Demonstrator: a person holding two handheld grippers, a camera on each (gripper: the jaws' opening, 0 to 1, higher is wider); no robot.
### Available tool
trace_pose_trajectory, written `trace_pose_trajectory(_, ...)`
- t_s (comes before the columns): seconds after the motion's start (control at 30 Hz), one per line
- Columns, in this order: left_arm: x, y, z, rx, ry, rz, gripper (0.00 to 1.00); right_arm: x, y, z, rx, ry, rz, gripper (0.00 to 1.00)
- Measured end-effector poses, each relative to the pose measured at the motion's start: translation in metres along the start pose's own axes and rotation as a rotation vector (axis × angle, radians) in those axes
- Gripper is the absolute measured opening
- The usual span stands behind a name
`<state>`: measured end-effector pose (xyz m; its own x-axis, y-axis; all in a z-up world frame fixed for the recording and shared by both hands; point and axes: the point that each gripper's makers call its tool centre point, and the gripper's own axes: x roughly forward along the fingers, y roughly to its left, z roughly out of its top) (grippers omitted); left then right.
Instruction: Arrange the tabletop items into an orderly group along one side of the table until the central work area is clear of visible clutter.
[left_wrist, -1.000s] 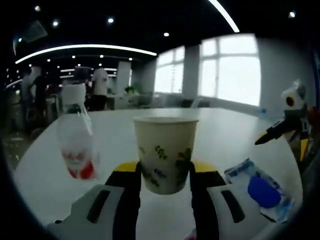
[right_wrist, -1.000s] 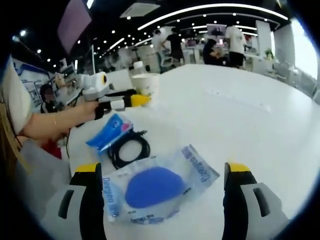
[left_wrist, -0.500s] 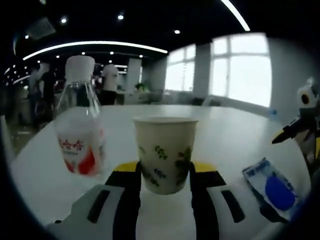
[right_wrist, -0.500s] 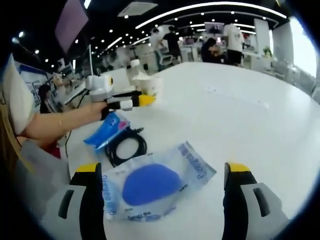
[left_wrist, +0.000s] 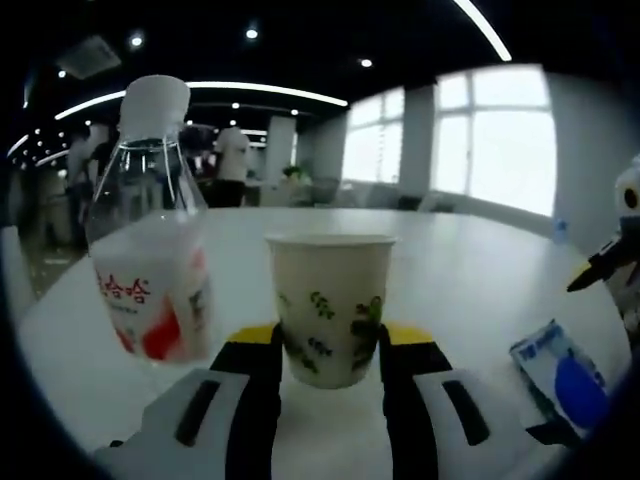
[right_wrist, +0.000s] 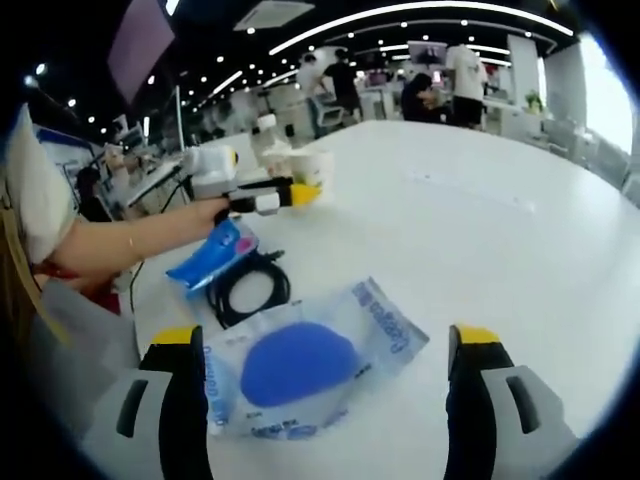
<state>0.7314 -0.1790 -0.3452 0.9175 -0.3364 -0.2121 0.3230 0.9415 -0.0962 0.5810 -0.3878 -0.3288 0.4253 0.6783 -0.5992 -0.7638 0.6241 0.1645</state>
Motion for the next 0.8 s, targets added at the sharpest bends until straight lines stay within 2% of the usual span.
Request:
trace_pose_trajectory(0.43,0.007,0.002,-0.005,0.013,0.019,0.026,0.36,0.000,-0.001,0.001,-0.001,0.000,-0.003,0.99)
trace_pose_trajectory(0.8,0.010,0.006,-0.019,0.049,0.074,0.059,0.36,0.000,-0.002,-0.002,-0.005,0.011,-0.001,0.99)
